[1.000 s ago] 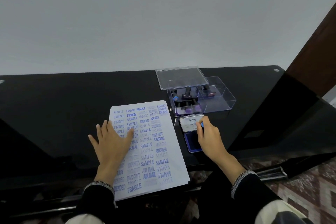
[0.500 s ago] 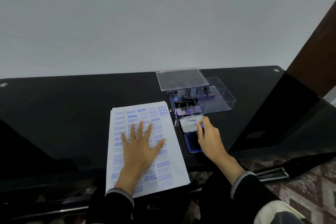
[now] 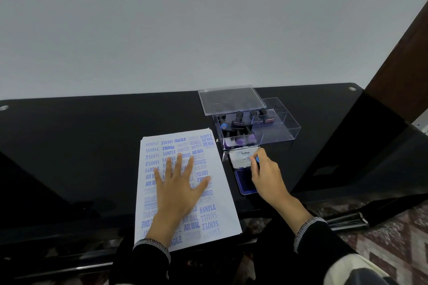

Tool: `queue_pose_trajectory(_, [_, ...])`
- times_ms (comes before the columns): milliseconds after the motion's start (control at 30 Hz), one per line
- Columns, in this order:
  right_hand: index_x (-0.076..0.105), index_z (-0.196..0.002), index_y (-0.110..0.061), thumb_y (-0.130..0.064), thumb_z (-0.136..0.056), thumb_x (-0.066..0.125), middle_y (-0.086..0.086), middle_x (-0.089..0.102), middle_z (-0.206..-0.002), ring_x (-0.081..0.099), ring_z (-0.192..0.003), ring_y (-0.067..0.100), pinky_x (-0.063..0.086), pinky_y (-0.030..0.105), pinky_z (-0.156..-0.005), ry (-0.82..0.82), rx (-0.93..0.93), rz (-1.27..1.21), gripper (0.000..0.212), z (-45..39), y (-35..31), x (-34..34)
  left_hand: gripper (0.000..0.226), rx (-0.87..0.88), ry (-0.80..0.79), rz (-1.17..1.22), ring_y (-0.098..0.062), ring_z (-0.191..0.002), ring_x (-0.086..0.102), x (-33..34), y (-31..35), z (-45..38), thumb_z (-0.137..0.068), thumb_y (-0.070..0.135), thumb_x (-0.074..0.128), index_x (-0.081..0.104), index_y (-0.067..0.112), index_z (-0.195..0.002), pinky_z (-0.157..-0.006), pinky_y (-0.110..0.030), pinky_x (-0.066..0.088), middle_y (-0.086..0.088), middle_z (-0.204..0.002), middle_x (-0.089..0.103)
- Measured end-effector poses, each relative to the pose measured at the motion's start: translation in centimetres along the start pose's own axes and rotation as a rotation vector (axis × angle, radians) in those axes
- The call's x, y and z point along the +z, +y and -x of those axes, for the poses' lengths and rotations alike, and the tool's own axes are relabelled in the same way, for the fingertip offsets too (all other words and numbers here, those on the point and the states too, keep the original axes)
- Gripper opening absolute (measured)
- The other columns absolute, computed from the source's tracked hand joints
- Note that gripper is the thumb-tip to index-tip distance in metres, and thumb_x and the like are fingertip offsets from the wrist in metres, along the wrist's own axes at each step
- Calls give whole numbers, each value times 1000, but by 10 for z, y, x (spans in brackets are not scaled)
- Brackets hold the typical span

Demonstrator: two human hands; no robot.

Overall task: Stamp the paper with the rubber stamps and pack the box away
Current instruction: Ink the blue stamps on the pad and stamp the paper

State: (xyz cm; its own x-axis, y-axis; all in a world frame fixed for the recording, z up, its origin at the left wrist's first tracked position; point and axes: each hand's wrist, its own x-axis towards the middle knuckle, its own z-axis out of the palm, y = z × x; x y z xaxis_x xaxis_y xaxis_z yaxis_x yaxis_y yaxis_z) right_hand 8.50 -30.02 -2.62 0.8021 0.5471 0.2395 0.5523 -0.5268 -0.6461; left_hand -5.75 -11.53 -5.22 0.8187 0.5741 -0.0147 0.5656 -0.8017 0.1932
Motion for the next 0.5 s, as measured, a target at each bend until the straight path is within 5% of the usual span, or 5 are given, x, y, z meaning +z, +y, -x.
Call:
queue_pose_trajectory(267, [39, -87, -17, -21, -99, 40, 10, 58, -75, 58, -61, 26, 47, 42, -50, 24, -20, 16, 13, 4, 2, 4, 100, 1, 2, -4, -25, -148, -12, 1, 0, -1, -64, 84, -13, -2, 39, -152, -114, -54, -10, 3, -161, -9])
queue_pose_trajectory(500, [40, -85, -16, -17, -99, 42, 10, 54, -67, 48, -53, 21, 34, 26, -45, -14, 7, -33, 14, -2, 1, -2, 102, -2, 4, 25, -25, -148, -12, 0, -1, -1, -63, 86, -11, 1, 39, -152, -115, -55, -10, 3, -161, -8])
